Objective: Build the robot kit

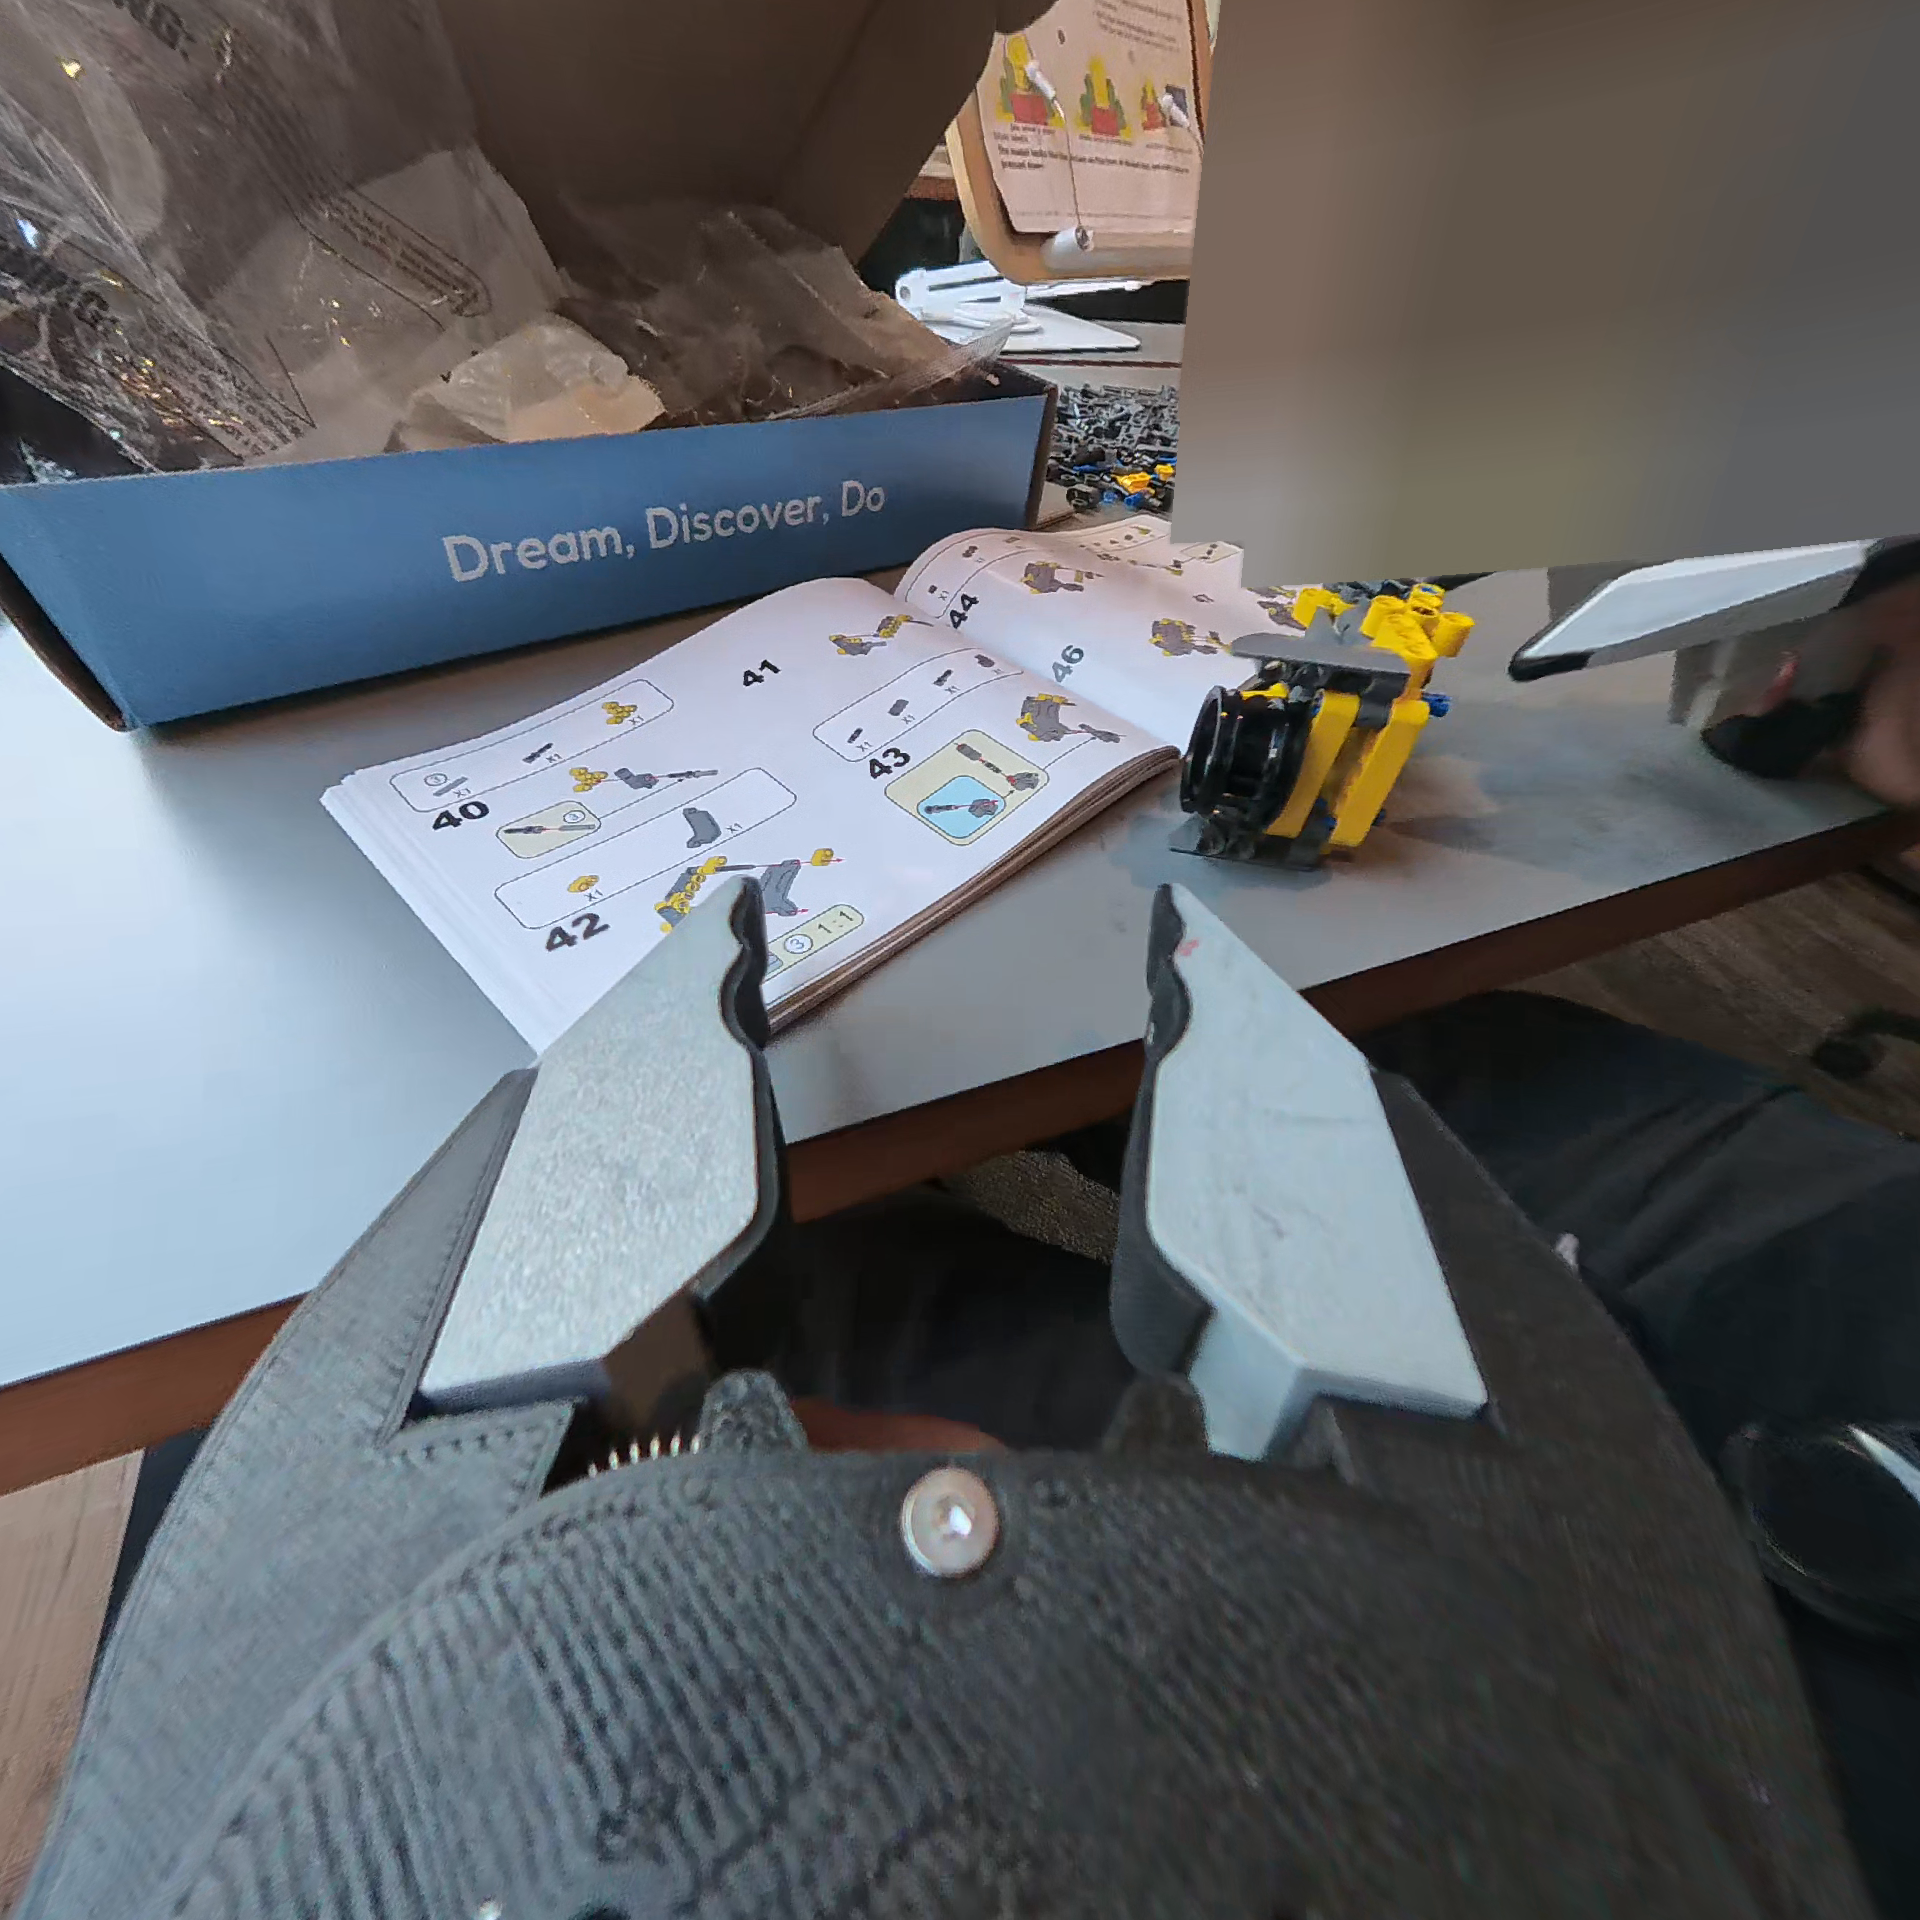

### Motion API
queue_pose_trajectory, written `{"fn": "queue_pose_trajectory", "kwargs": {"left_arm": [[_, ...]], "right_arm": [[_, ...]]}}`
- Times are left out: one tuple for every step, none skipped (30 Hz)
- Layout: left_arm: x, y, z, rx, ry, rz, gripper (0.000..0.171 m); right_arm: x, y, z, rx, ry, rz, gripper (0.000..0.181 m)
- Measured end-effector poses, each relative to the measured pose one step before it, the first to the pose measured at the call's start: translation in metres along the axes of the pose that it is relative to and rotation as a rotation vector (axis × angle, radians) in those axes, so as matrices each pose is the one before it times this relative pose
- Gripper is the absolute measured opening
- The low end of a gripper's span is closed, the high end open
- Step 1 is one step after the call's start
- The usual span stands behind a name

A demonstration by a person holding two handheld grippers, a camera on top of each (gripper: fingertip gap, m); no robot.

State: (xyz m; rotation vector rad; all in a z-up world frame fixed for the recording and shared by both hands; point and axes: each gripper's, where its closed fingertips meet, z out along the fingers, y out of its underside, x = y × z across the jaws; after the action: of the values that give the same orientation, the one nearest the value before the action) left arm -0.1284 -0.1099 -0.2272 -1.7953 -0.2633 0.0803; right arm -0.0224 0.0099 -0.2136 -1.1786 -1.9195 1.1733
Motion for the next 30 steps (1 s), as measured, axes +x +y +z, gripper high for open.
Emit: {"fn": "queue_pose_trajectory", "kwargs": {"left_arm": [[0.00004,0.00069,0.00117,0.00528,0.003,0.0019,0.071],[-0.0003,0.00093,0.00145,0.00105,0.0021,0.003,0.071],[-0.00123,0.00132,0.00139,-0.0065,-0.0017,0.0023,0.07],[-0.00144,0.00088,0.00094,-0.00884,-0.0045,0.0006,0.071],[-0.00079,-0.00054,0.00011,-0.00221,-0.0017,-0.0014,0.071],[0.00018,-0.00187,-0.00077,0.00659,0.0007,-0.0045,0.07],[0.00032,-0.00197,-0.00149,0.01079,-0.0023,-0.0075,0.069],[0.00052,-0.00115,-0.00174,0.00798,-0.0031,-0.0086,0.068],[0.00114,0.00002,-0.00149,0.00089,-0.0017,-0.007,0.068],[0.00081,0.00095,-0.00116,-0.00673,-0.006,-0.0019,0.068],[-0.00085,0.00186,-0.0006,-0.01409,-0.0183,0.0038,0.068],[-0.00231,0.00267,0.00012,-0.02195,-0.0268,0.0057,0.07],[-0.002,0.00274,0.00024,-0.02734,-0.0218,0.0034,0.074],[-0.00052,0.00137,-0.00006,-0.02009,-0.0104,-0.0013,0.077],[0.00023,-0.00018,-0.00061,-0.00638,-0.0049,-0.0064,0.077],[0.00032,-0.00082,-0.001,0.00298,-0.0043,-0.0095,0.076],[0.00035,-0.00035,-0.00109,0.00544,-0.0029,-0.0091,0.076],[0.00027,0.00074,-0.00083,0.00194,-0.0043,-0.0059,0.076],[-0.00009,0.00144,-0.00053,-0.00278,-0.0077,-0.0018,0.076],[0.00022,0.00153,-0.00045,-0.00458,-0.0054,0.0012,0.076],[0.00074,0.00119,-0.00009,-0.00366,-0.0008,0.0019,0.076],[0.00075,0.00096,-0.00001,-0.00215,-0.0001,0.0,0.076],[0.00075,0.00081,0.00015,-0.0016,0.0012,-0.0029,0.076],[0.00076,0.00094,0.00022,-0.00227,0.0028,-0.0039,0.076],[0.0004,0.00126,0.0004,-0.00293,0.0016,-0.0025,0.076],[-0.00005,0.00147,0.00045,-0.00394,-0.0007,-0.0003,0.076],[-0.0003,0.00121,0.00036,-0.00345,-0.0013,0.0005,0.076],[-0.00025,0.00063,0.0003,-0.00116,0.0003,-0.0002,0.076],[-0.00013,0.00031,0.00025,-0.00013,0.0013,-0.0015,0.076],[-0.00057,0.00002,0.00038,-0.0002,0.0,-0.0023,0.076]], "right_arm": [[-0.00013,-0.00169,-0.00001,0.0098,-0.0051,-0.0004,0.036],[-0.00029,-0.0015,-0.00014,0.0086,-0.0054,-0.0005,0.036],[-0.00047,-0.00084,-0.00005,0.0051,-0.0059,0.0009,0.036],[0.00006,-0.00004,-0.00003,0.0007,-0.0025,0.0031,0.036],[0.00019,-0.00032,-0.00036,0.0025,0.0011,0.0009,0.036],[0.00006,-0.00088,-0.00075,0.0069,0.0042,-0.0039,0.037],[-0.00004,-0.00107,-0.00106,0.0086,0.006,-0.0063,0.037],[0.00006,-0.00104,-0.00097,0.0077,0.0075,-0.0066,0.037],[0.00008,-0.00084,-0.00081,0.0061,0.0066,-0.0066,0.037],[-0.00019,-0.00055,-0.00054,0.0042,0.005,-0.0067,0.037],[-0.00038,-0.00025,-0.00031,0.0016,0.0035,-0.0059,0.037],[-0.00038,0.0001,-0.00012,-0.0003,0.0029,-0.0054,0.038],[-0.0006,0.00003,-0.00008,-0.0001,0.0029,-0.0067,0.039],[-0.00058,-0.00001,0.00006,-0.0004,0.0019,-0.0077,0.039],[-0.00072,0.00031,0.00026,-0.0029,0.0003,-0.0067,0.039],[-0.00051,0.00056,0.00051,-0.0049,0.0,-0.0048,0.039],[-0.0003,0.00051,0.00048,-0.0042,0.0009,-0.0033,0.04],[-0.00013,0.00034,0.00021,-0.0024,0.0016,-0.0022,0.041],[0.00003,0.00016,0.00003,-0.001,0.0023,-0.0016,0.042],[0.00008,-0.00006,-0.00004,0.0003,0.0021,-0.0019,0.042],[-0.00003,-0.00008,-0.00003,0.0005,0.0013,-0.002,0.042],[-0.00023,0.00001,-0.00001,-0.0004,-0.0001,-0.0013,0.042],[0.0,0.00005,0.00006,-0.0008,0.0002,-0.0004,0.042],[-0.00001,0.00003,0.00006,-0.0004,-0.0002,0.0003,0.042],[0.00013,-0.00003,-0.00008,0.0006,0.0009,0.0006,0.042],[0.00023,-0.00013,-0.00015,0.0011,0.0004,0.001,0.042],[0.0002,-0.00013,-0.00008,0.0009,0.0002,0.0015,0.042],[0.00011,0.00003,-0.00001,0.0001,-0.0004,0.002,0.042],[0.00023,0.00013,0.00012,-0.0011,-0.0008,0.0027,0.042],[0.00015,0.00029,0.0002,-0.0018,-0.0014,0.0031,0.042]]}}
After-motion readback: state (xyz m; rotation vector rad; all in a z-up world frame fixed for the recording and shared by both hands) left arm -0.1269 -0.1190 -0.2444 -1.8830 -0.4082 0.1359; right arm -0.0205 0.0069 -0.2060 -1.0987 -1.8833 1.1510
